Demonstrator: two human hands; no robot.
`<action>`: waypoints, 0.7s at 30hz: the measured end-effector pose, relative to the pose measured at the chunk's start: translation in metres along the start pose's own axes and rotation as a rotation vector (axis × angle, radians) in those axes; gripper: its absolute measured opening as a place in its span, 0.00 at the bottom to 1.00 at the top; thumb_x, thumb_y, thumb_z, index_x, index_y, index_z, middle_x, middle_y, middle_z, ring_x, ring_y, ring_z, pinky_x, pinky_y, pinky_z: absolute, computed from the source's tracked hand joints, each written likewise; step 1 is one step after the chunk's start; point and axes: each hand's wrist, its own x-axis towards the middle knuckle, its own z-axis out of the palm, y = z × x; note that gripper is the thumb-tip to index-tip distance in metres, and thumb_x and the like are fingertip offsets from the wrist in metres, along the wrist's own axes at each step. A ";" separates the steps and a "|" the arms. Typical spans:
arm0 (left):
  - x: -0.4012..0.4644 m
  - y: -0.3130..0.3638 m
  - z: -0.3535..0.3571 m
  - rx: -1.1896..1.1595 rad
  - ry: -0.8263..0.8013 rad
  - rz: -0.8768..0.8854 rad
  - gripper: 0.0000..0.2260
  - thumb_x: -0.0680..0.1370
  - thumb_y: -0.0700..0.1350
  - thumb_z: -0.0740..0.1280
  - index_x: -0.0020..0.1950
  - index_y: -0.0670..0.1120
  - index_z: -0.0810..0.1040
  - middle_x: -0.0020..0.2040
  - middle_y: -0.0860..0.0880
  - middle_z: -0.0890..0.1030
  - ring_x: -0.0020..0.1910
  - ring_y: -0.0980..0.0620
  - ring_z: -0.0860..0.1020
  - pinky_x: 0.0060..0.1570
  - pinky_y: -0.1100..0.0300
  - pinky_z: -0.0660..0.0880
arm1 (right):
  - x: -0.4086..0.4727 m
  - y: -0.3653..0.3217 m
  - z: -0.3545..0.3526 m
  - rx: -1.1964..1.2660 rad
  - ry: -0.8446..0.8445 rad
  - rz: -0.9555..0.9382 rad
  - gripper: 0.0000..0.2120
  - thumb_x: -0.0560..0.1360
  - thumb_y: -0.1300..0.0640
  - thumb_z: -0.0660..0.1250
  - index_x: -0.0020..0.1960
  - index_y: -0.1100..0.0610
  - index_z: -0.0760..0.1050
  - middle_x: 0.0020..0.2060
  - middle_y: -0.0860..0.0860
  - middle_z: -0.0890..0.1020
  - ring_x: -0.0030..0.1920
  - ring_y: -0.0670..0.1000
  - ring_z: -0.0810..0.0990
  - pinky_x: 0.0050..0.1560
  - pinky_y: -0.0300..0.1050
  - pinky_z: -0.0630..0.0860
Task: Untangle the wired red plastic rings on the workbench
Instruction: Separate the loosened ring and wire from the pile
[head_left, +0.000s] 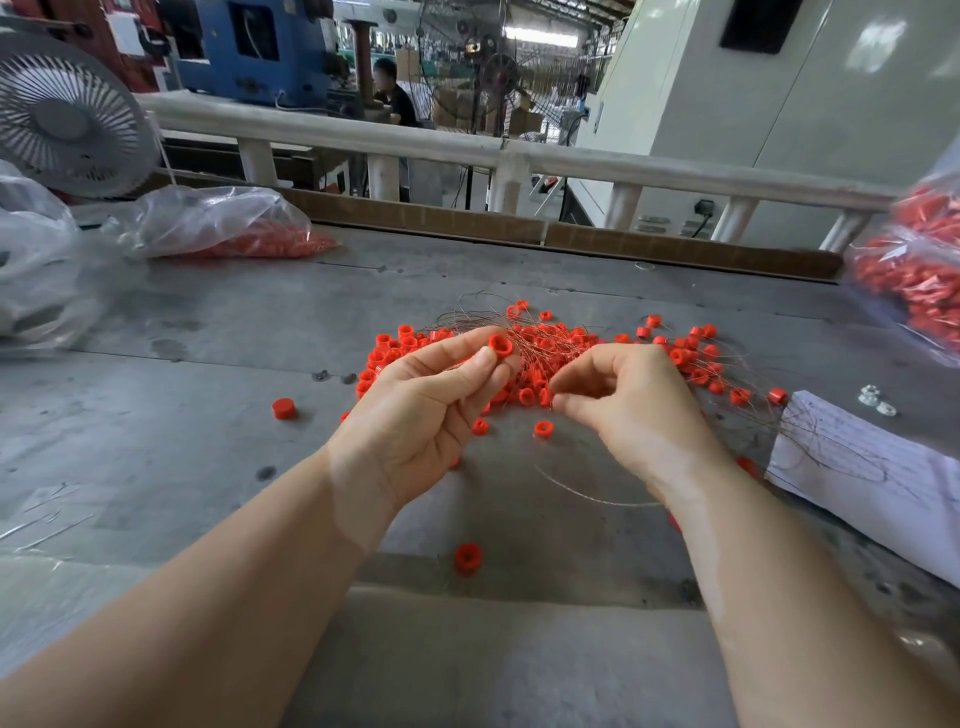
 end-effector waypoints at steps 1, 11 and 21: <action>0.000 0.000 0.000 0.003 0.005 -0.003 0.08 0.64 0.34 0.66 0.35 0.42 0.85 0.36 0.45 0.84 0.36 0.54 0.83 0.34 0.69 0.78 | 0.000 0.001 0.000 -0.093 -0.027 -0.017 0.11 0.68 0.66 0.74 0.37 0.51 0.78 0.35 0.45 0.82 0.38 0.43 0.80 0.44 0.35 0.75; -0.002 -0.003 0.001 0.047 -0.029 -0.030 0.08 0.65 0.35 0.66 0.37 0.41 0.85 0.37 0.46 0.84 0.38 0.54 0.84 0.35 0.68 0.78 | -0.002 0.008 0.011 -0.486 -0.075 -0.129 0.05 0.70 0.60 0.73 0.38 0.51 0.81 0.32 0.41 0.77 0.36 0.43 0.74 0.39 0.35 0.68; -0.005 0.000 0.001 0.108 -0.089 -0.022 0.08 0.67 0.38 0.67 0.38 0.46 0.86 0.38 0.47 0.84 0.38 0.55 0.83 0.35 0.65 0.79 | -0.003 -0.013 0.000 0.811 -0.077 -0.014 0.02 0.61 0.59 0.72 0.33 0.54 0.83 0.33 0.50 0.84 0.35 0.44 0.81 0.36 0.33 0.76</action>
